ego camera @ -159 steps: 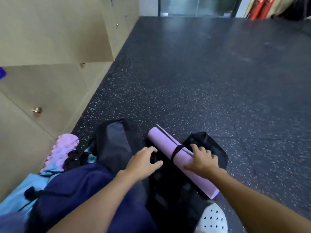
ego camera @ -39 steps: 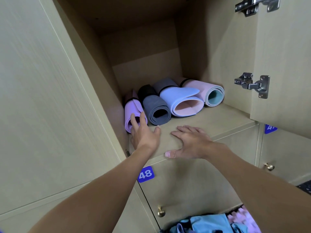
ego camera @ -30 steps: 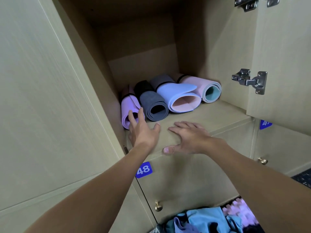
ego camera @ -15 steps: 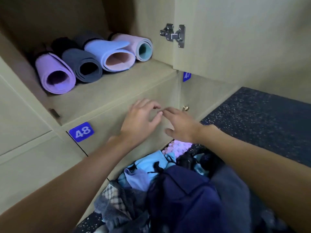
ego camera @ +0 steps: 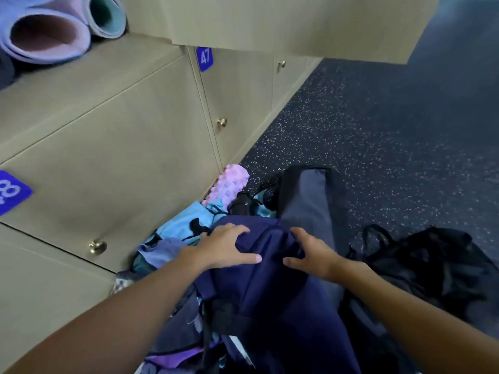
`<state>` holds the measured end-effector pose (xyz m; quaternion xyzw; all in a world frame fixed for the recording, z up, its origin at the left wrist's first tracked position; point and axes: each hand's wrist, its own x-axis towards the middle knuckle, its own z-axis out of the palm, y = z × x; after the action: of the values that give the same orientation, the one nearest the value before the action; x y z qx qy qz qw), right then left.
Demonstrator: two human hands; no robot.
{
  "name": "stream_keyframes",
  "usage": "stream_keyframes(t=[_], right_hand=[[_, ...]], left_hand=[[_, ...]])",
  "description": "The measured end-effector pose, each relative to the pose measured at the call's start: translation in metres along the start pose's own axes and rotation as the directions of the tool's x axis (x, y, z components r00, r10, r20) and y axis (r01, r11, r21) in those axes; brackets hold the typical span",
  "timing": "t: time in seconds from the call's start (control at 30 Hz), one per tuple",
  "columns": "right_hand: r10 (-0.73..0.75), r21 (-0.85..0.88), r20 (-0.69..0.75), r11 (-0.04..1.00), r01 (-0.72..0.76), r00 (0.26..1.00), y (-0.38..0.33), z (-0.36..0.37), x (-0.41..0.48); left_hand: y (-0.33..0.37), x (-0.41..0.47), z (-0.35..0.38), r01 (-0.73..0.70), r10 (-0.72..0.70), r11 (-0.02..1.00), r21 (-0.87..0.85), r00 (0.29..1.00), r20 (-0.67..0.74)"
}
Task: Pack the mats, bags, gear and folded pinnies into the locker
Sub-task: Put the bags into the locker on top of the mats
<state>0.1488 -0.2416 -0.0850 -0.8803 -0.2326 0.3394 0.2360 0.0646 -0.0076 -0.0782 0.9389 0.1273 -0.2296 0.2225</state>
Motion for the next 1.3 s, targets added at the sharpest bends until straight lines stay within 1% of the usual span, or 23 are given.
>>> stream_keyframes(t=[0.13, 0.2, 0.3, 0.37, 0.47, 0.57, 0.67, 0.8, 0.83, 0.9, 0.93, 1.0, 1.07, 1.13, 1.2, 1.23, 1.3], right_hand=[[0.109, 0.158, -0.049, 0.982, -0.100, 0.993, 0.011, 0.016, -0.008], [0.153, 0.255, -0.081, 0.959, -0.128, 0.985, 0.011, 0.018, -0.011], [0.188, 0.348, -0.169, 0.930, -0.120, 0.967, 0.007, 0.017, -0.016], [0.167, 0.371, -0.224, 0.926, -0.074, 0.960, 0.000, 0.012, -0.019], [0.108, 0.359, -0.320, 0.933, 0.015, 0.941, -0.019, -0.003, -0.026], [0.022, 0.340, -0.432, 0.930, 0.140, 0.902, -0.047, -0.034, -0.039], [-0.047, 0.294, -0.530, 0.927, 0.235, 0.847, -0.074, -0.075, -0.052], [-0.109, 0.259, -0.642, 0.901, 0.348, 0.759, -0.104, -0.121, -0.065], [-0.127, 0.250, -0.666, 0.890, 0.381, 0.735, -0.110, -0.130, -0.069], [-0.159, 0.232, -0.690, 0.876, 0.423, 0.706, -0.117, -0.143, -0.075], [-0.164, 0.219, -0.693, 0.880, 0.422, 0.702, -0.117, -0.147, -0.075], [-0.133, 0.195, -0.687, 0.913, 0.358, 0.714, -0.112, -0.146, -0.074], [-0.093, 0.179, -0.662, 0.944, 0.276, 0.744, -0.102, -0.136, -0.069], [-0.087, 0.156, -0.585, 0.964, 0.217, 0.807, -0.090, -0.119, -0.064], [-0.084, 0.121, -0.477, 0.980, 0.160, 0.875, -0.076, -0.098, -0.060], [-0.074, 0.114, -0.429, 0.984, 0.135, 0.900, -0.068, -0.086, -0.057], [-0.055, 0.099, -0.362, 0.990, 0.097, 0.930, -0.050, -0.064, -0.050]], left_hand=[[0.000, -0.002, 0.008, -0.053, 0.053, 0.999, 0.001, 0.998, -0.035], [-0.001, -0.005, 0.006, -0.099, 0.100, 0.995, 0.013, 0.990, -0.103], [0.001, -0.016, 0.002, -0.172, 0.152, 0.983, -0.062, 0.958, -0.244], [0.008, -0.024, -0.007, -0.196, 0.150, 0.975, -0.107, 0.929, -0.339], [0.020, -0.036, -0.032, -0.206, 0.118, 0.965, -0.162, 0.893, -0.434], [0.032, -0.045, -0.066, -0.252, 0.094, 0.944, -0.214, 0.824, -0.559], [0.053, -0.060, -0.105, -0.315, 0.066, 0.914, -0.254, 0.736, -0.674], [0.080, -0.078, -0.155, -0.425, 0.090, 0.874, -0.237, 0.619, -0.780], [0.086, -0.083, -0.165, -0.448, 0.098, 0.864, -0.232, 0.601, -0.793], [0.092, -0.089, -0.176, -0.470, 0.109, 0.853, -0.227, 0.585, -0.804], [0.095, -0.091, -0.177, -0.469, 0.118, 0.856, -0.218, 0.587, -0.801], [0.097, -0.091, -0.169, -0.433, 0.127, 0.881, -0.190, 0.605, -0.786], [0.094, -0.084, -0.152, -0.331, 0.073, 0.923, -0.196, 0.649, -0.757], [0.080, -0.073, -0.130, -0.220, 0.028, 0.953, -0.208, 0.748, -0.663], [0.061, -0.062, -0.105, -0.136, 0.058, 0.983, -0.119, 0.863, -0.503], [0.051, -0.057, -0.092, -0.103, 0.074, 0.993, -0.048, 0.906, -0.416], [0.033, -0.050, -0.070, -0.056, 0.068, 0.997, 0.049, 0.955, -0.288]])
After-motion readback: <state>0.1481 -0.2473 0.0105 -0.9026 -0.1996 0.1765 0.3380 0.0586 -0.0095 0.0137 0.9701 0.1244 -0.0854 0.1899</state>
